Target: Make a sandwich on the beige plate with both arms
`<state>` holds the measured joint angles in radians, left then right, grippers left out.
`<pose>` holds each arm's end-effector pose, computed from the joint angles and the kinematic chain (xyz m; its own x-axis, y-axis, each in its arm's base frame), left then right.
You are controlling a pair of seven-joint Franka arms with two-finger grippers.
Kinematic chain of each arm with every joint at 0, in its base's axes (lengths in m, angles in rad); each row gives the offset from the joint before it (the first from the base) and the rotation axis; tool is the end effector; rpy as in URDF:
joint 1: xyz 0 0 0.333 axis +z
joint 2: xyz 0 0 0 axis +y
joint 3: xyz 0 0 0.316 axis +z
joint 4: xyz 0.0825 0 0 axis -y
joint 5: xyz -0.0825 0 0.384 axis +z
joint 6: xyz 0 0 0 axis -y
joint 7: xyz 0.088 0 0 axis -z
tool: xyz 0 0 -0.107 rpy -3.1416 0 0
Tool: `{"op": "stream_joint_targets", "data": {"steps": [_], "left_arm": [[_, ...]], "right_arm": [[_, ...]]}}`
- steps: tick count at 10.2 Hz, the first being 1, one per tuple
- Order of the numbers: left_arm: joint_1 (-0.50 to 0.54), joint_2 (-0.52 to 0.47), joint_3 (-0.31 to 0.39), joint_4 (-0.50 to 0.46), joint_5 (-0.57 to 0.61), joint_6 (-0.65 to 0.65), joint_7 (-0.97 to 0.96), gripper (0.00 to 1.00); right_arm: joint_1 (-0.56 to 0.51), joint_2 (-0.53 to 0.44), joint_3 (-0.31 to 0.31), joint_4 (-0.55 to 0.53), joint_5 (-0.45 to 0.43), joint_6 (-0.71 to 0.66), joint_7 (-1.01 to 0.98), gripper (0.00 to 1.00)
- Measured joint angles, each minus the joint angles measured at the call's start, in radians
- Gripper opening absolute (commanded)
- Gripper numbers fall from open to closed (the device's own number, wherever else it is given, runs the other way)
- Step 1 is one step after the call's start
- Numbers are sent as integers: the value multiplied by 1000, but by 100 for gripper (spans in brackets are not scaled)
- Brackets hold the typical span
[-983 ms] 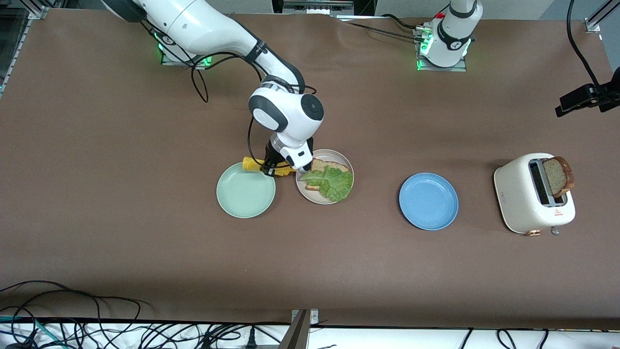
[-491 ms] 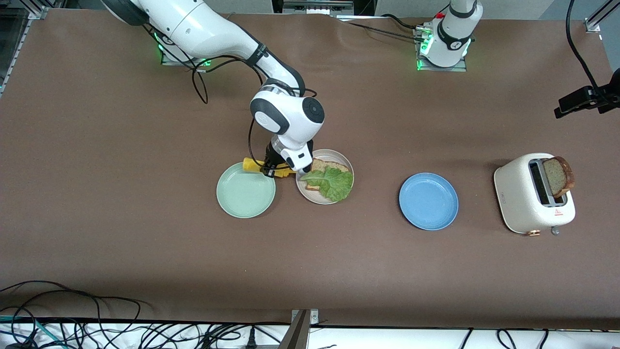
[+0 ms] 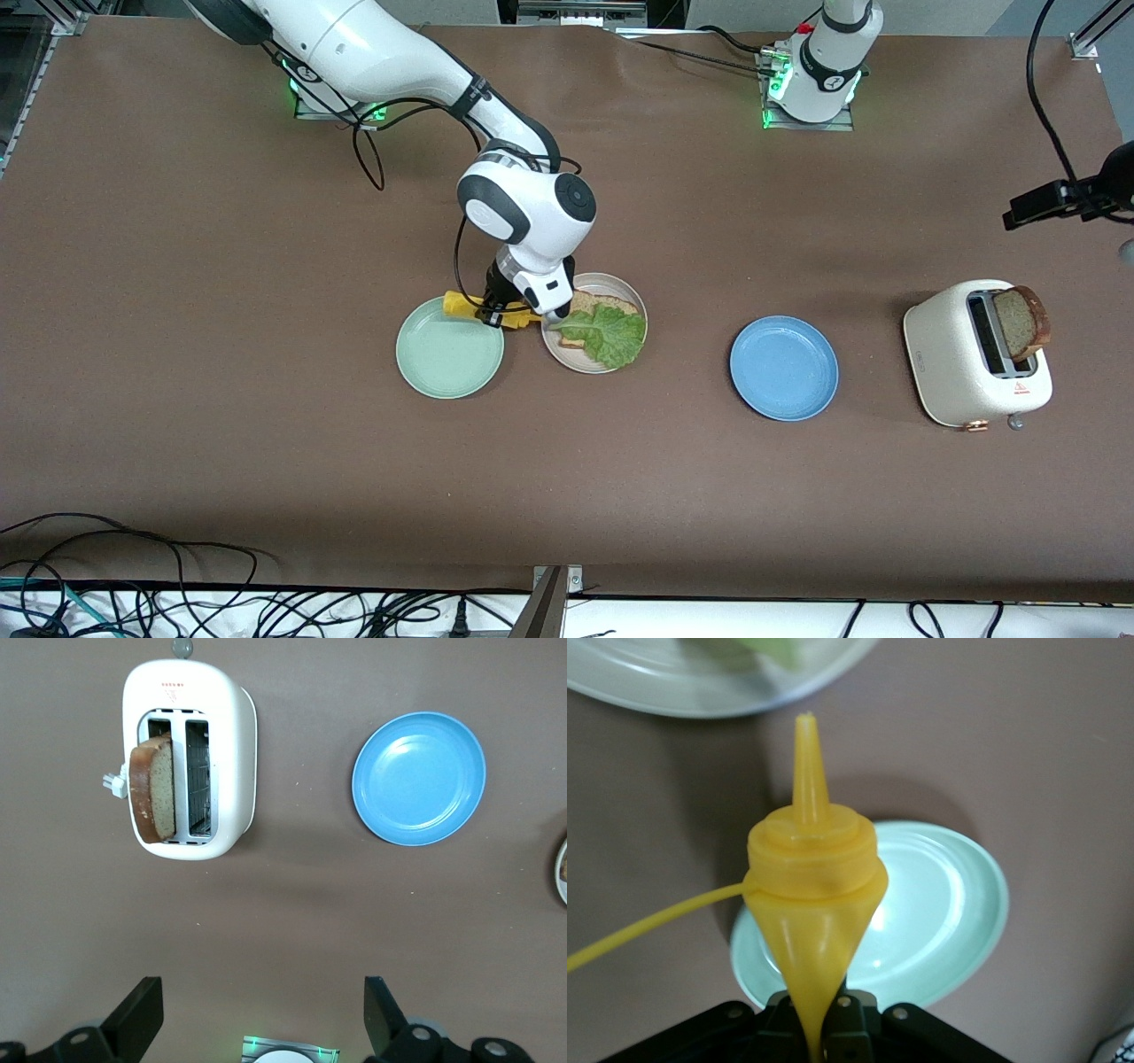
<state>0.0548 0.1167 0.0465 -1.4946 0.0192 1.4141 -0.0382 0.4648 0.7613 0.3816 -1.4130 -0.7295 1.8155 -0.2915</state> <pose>0.5681 0.0585 0.5821 0.9707 0.1408 -0.1947 0.1372 -0.9900 -0.0320 0.5382 0.4496 0.2551 0.2356 0.8847 -0.4022 0.9584 -0.1430 0.2469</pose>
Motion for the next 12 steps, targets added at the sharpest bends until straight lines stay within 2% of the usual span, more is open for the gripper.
{"op": "stream_joint_targets", "data": {"steps": [3, 5, 8, 10, 12], "left_arm": [[4, 35, 3, 1, 36, 0, 0, 100], [12, 71, 3, 1, 65, 21, 0, 100], [78, 125, 5, 1, 67, 69, 1, 100], [135, 179, 6, 1, 68, 142, 32, 100], [140, 248, 1, 1, 68, 223, 43, 100]], "right_arm": [[-119, -134, -8, 6, 212, -11, -144, 0], [-183, -225, -49, -27, 367, -13, -273, 0], [-268, -341, -168, -170, 651, 84, -493, 0], [-325, -396, -262, -255, 871, 115, -712, 0], [-359, -425, -377, -328, 1080, 118, -980, 0]]}}
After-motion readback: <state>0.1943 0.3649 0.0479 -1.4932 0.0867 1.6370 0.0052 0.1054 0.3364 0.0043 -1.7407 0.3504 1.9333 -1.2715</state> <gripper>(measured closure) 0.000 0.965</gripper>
